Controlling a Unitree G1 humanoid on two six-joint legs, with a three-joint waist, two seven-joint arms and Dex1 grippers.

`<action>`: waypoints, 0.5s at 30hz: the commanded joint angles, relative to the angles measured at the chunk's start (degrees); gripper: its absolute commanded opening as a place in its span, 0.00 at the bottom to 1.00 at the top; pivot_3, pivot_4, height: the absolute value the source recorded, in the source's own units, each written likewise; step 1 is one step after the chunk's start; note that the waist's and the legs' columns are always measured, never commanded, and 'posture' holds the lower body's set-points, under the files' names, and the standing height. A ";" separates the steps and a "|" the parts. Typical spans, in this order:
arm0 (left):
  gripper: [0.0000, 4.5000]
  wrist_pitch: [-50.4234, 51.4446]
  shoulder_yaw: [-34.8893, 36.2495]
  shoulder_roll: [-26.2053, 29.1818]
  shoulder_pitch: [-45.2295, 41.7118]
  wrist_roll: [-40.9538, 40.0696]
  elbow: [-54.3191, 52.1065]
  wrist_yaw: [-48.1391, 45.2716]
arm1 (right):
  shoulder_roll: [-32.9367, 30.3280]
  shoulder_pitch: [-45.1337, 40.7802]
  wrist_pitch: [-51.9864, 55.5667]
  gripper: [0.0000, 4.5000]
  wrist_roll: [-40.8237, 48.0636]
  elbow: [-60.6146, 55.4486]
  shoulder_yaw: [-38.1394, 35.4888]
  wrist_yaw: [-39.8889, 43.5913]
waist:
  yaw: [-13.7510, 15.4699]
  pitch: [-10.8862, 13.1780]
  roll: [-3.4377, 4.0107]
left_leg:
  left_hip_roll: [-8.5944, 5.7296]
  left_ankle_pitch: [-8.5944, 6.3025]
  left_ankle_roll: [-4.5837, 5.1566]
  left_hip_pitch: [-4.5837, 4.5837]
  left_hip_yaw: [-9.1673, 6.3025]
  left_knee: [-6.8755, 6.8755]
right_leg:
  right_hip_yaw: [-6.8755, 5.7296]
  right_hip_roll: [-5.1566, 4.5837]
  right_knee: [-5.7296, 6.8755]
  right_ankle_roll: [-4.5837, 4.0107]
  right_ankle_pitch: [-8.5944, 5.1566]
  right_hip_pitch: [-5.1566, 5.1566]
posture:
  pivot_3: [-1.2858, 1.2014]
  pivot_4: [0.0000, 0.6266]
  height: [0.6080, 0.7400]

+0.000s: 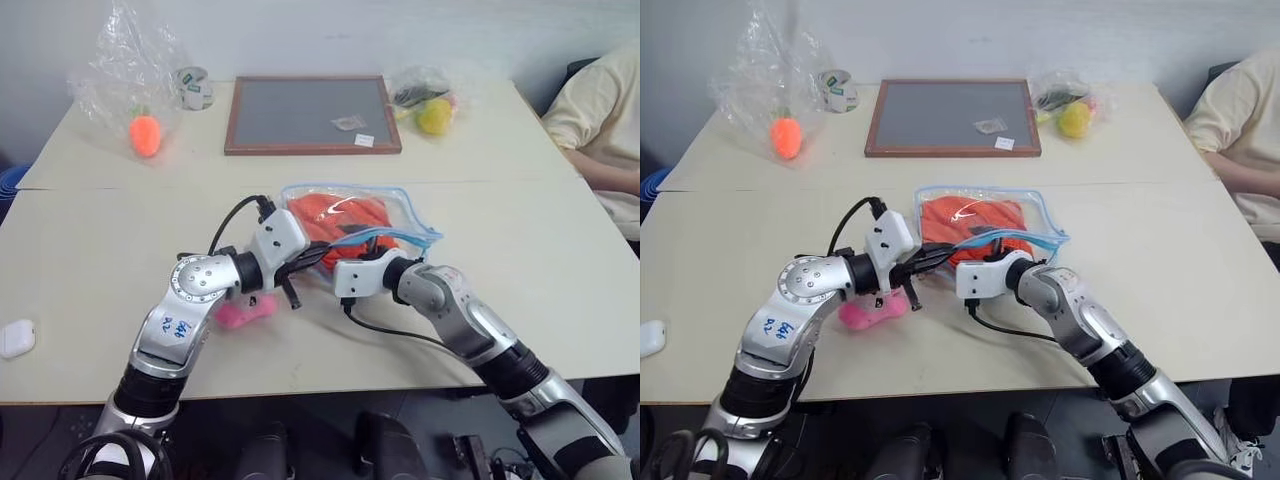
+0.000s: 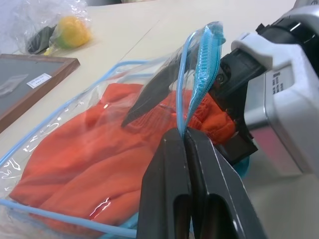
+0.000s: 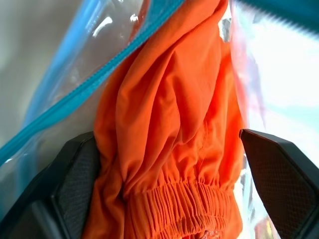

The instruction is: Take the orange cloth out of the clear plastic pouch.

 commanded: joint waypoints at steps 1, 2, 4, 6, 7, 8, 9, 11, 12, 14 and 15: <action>0.00 -0.47 0.95 -0.15 -1.12 -1.44 -1.78 0.33 | -0.28 1.65 0.71 0.79 -2.99 8.23 1.15 -0.54 | 0.07 -0.02 -0.04 | -0.01 0.00 0.00 0.00 -0.01 0.00 | -0.01 -0.02 0.00 0.00 0.00 0.01 | 0.52 0.24 1.00; 0.00 -0.20 1.18 -0.29 -1.09 -1.71 -1.83 0.51 | -0.12 1.61 0.54 0.71 -2.91 9.16 1.08 -0.65 | 0.07 -0.03 -0.05 | -0.02 0.00 0.01 0.00 -0.02 0.01 | -0.01 -0.03 0.00 0.00 0.00 0.01 | 0.52 0.24 1.00; 0.00 0.13 1.43 -0.46 -1.03 -2.09 -1.88 0.81 | 0.11 1.53 -0.20 0.56 -2.80 10.59 0.96 -0.78 | 0.06 -0.04 -0.06 | -0.02 0.01 0.01 0.01 -0.03 0.01 | -0.01 -0.05 0.00 0.00 0.00 0.02 | 0.52 0.24 1.00; 0.00 0.31 1.45 -0.47 -1.02 -2.33 -1.90 1.02 | 0.15 1.67 -0.93 0.40 -2.57 11.43 1.01 -0.39 | 0.07 -0.05 -0.06 | -0.02 0.01 0.01 0.01 -0.03 0.01 | -0.02 -0.05 0.01 0.00 0.00 0.03 | 0.52 0.24 1.00; 0.00 0.43 1.50 -0.52 -1.02 -2.53 -1.92 1.15 | 0.19 1.78 -1.17 0.32 -2.47 11.66 0.90 -0.38 | 0.07 -0.04 -0.06 | -0.02 0.01 0.01 0.01 -0.04 0.01 | -0.02 -0.05 0.01 0.00 0.00 0.03 | 0.52 0.24 1.00; 0.00 0.84 1.81 -0.87 -1.02 -3.02 -1.96 1.45 | 0.19 1.97 -1.47 0.24 -2.14 11.72 0.81 -0.07 | 0.07 -0.05 -0.06 | -0.02 0.01 0.01 0.01 -0.04 0.01 | -0.02 -0.05 0.01 0.00 0.00 0.03 | 0.52 0.24 1.00; 0.00 1.16 2.03 -1.12 -1.02 -3.39 -1.99 1.67 | 0.19 2.08 -1.70 0.16 -1.93 11.77 0.73 0.13 | 0.08 -0.05 -0.06 | -0.03 0.01 0.01 0.01 -0.05 0.01 | -0.02 -0.06 0.01 0.00 0.00 0.03 | 0.52 0.24 1.00; 0.00 3.30 3.55 -2.83 -1.71 -5.60 -1.94 3.06 | 0.07 2.27 -2.36 0.01 -1.79 11.10 0.71 0.71 | 0.08 -0.06 -0.08 | -0.03 0.01 0.02 0.01 -0.05 0.00 | -0.03 -0.07 0.00 0.00 0.00 0.04 | 0.52 0.24 1.00; 0.00 4.11 4.09 -3.45 -2.02 -6.31 -1.91 3.58 | 0.02 2.27 -2.69 0.01 -1.92 10.86 0.71 0.88 | 0.09 -0.07 -0.09 | -0.03 0.01 0.02 0.02 -0.07 0.01 | -0.04 -0.07 0.00 0.00 0.00 0.07 | 0.52 0.24 1.00; 0.00 6.36 5.32 -5.37 -3.03 -7.85 -1.58 5.38 | -0.56 1.98 -4.07 0.01 -2.54 10.10 1.02 1.36 | 0.11 -0.07 -0.09 | -0.03 0.01 0.02 0.00 -0.10 0.00 | -0.06 -0.07 -0.03 0.00 0.00 0.07 | 0.52 0.24 1.00; 0.00 7.61 5.97 -6.43 -3.64 -8.61 -1.28 6.42 | -0.98 1.76 -4.94 0.01 -2.93 9.42 1.19 1.52 | 0.16 -0.07 -0.09 | -0.04 0.01 0.02 -0.01 -0.11 0.00 | -0.08 -0.08 -0.03 0.00 0.00 0.07 | 0.52 0.24 1.00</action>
